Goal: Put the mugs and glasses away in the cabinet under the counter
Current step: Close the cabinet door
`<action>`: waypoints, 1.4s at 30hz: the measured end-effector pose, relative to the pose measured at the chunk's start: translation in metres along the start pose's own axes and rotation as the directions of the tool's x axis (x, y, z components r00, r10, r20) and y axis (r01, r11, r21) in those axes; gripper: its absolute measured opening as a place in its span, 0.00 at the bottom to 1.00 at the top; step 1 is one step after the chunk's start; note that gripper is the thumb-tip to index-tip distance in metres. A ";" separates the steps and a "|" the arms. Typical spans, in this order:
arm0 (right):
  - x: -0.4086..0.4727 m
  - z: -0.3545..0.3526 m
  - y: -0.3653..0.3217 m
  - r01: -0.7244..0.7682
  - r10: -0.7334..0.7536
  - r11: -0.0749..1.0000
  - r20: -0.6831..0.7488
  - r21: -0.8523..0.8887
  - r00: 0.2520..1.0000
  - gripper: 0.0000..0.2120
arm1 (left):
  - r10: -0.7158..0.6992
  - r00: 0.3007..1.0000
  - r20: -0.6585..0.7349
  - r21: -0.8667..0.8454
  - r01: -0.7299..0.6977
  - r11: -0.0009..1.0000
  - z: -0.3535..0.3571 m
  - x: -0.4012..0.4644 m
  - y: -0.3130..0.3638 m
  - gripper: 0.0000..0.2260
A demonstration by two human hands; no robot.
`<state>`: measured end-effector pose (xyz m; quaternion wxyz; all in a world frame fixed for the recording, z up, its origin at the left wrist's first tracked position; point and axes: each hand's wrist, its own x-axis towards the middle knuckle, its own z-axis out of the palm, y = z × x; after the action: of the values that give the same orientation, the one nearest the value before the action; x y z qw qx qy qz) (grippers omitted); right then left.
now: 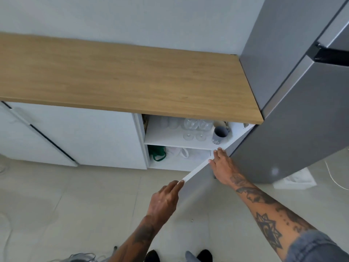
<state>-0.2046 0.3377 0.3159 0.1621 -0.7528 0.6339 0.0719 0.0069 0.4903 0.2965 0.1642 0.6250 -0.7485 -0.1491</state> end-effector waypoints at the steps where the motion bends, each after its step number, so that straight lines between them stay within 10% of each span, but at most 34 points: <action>1: 0.006 0.000 -0.004 0.000 0.000 1.000 -0.003 -0.006 1.000 0.29 | -0.007 1.000 -0.019 0.026 0.007 1.000 -0.004 0.007 -0.009 0.22; 20: 0.104 -0.010 -0.065 -0.042 0.038 0.997 -0.070 -0.064 0.997 0.39 | -0.384 0.918 -0.102 0.278 0.397 0.875 -0.022 0.149 -0.096 0.30; 42: 0.178 -0.067 -0.052 0.089 0.025 0.960 -0.396 0.266 0.918 0.23 | -0.291 0.956 0.025 0.163 0.283 0.945 -0.046 0.235 -0.149 0.35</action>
<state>-0.1275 0.1566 0.3311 0.1359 -0.7318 0.6447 -0.1743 0.1203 0.2319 0.2883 0.0725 0.7346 -0.6626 -0.1267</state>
